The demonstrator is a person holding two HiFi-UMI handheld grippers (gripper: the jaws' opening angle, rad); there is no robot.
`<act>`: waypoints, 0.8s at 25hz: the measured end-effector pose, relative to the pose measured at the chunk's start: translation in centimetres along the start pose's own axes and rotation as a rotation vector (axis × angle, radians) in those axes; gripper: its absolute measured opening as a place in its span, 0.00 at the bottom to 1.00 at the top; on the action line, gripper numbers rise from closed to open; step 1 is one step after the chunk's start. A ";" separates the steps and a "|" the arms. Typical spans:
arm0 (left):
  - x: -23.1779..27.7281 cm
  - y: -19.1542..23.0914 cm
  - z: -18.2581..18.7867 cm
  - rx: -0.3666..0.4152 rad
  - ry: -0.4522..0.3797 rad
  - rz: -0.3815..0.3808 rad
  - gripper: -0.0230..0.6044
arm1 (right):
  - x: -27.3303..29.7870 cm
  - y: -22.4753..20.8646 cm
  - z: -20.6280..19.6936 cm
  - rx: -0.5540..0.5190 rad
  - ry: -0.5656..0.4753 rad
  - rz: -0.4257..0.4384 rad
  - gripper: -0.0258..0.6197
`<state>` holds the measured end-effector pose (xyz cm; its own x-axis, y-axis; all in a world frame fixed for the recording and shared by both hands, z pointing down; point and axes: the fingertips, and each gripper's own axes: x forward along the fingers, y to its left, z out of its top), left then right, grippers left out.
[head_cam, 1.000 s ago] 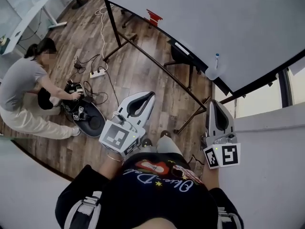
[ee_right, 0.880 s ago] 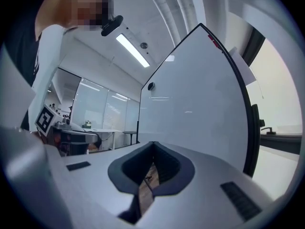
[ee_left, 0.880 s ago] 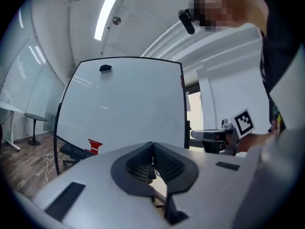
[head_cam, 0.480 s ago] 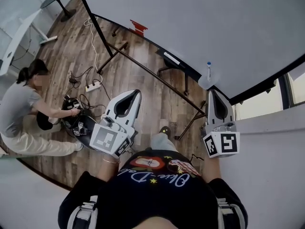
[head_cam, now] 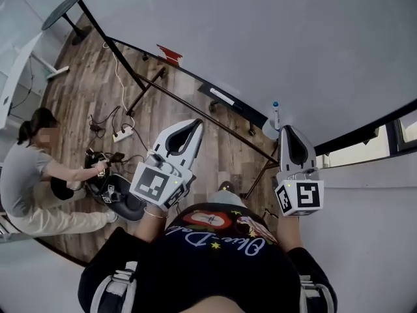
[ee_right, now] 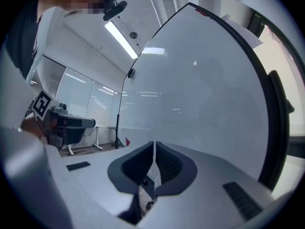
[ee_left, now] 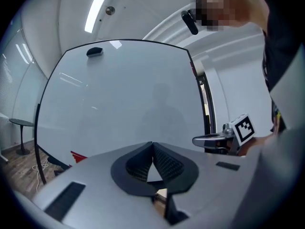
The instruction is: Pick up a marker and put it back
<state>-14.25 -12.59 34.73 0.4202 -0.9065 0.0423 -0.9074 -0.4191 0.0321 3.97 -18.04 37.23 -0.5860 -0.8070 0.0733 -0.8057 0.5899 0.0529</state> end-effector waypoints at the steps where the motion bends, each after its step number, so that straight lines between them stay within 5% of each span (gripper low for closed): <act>1: 0.9 0.0 0.0 0.003 0.001 -0.013 0.04 | 0.4 -0.3 -0.2 0.001 0.010 -0.006 0.04; 20: 10.2 1.8 1.8 0.012 -0.002 -0.288 0.04 | 5.3 -1.8 -2.7 -0.028 0.155 -0.185 0.10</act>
<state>-11.67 -22.66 33.46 0.6606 -0.7501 0.0313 -0.7507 -0.6599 0.0306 2.58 -23.31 40.24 -0.4066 -0.8887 0.2119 -0.8943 0.4346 0.1068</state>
